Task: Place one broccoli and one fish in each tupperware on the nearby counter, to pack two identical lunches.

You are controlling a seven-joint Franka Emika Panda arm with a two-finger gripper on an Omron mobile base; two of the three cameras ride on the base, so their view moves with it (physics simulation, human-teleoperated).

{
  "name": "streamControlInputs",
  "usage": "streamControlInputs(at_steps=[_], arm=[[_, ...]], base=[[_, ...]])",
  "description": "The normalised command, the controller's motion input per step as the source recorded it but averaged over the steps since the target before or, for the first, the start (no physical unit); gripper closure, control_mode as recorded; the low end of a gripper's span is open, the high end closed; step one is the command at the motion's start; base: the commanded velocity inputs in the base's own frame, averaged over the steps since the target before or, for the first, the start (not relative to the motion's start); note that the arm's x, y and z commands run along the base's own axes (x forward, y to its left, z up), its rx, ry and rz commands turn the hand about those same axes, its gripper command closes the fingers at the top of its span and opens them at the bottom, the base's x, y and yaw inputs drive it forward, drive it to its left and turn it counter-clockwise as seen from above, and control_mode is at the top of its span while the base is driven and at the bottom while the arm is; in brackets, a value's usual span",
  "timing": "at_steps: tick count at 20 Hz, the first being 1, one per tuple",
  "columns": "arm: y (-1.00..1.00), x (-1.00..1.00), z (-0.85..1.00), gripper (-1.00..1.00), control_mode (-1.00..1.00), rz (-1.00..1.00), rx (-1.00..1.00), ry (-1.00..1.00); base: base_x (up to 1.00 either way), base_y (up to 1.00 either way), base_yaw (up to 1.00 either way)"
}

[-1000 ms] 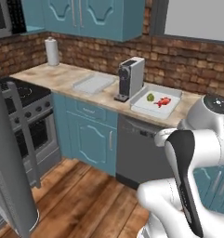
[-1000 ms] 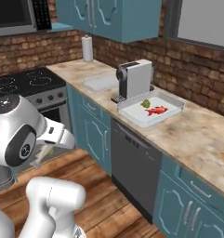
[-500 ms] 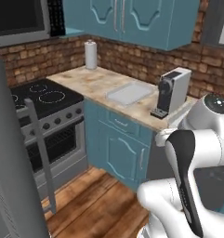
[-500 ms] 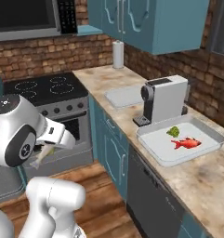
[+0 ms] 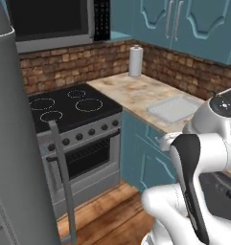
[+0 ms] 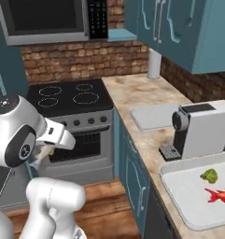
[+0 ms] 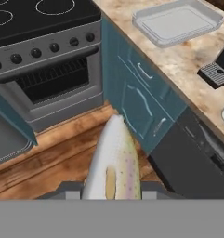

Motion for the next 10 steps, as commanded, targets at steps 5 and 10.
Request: streamControlInputs(at_steps=[5, 10], arm=[[0.0, 0.0, 0.0, 1.0, 1.0, 0.0, 0.0, 0.0], [0.0, 0.0, 0.0, 1.0, 1.0, 0.0, 0.0, 0.0]], base=[[0.71, -0.48, 0.13], [0.88, -0.22, 0.02]])
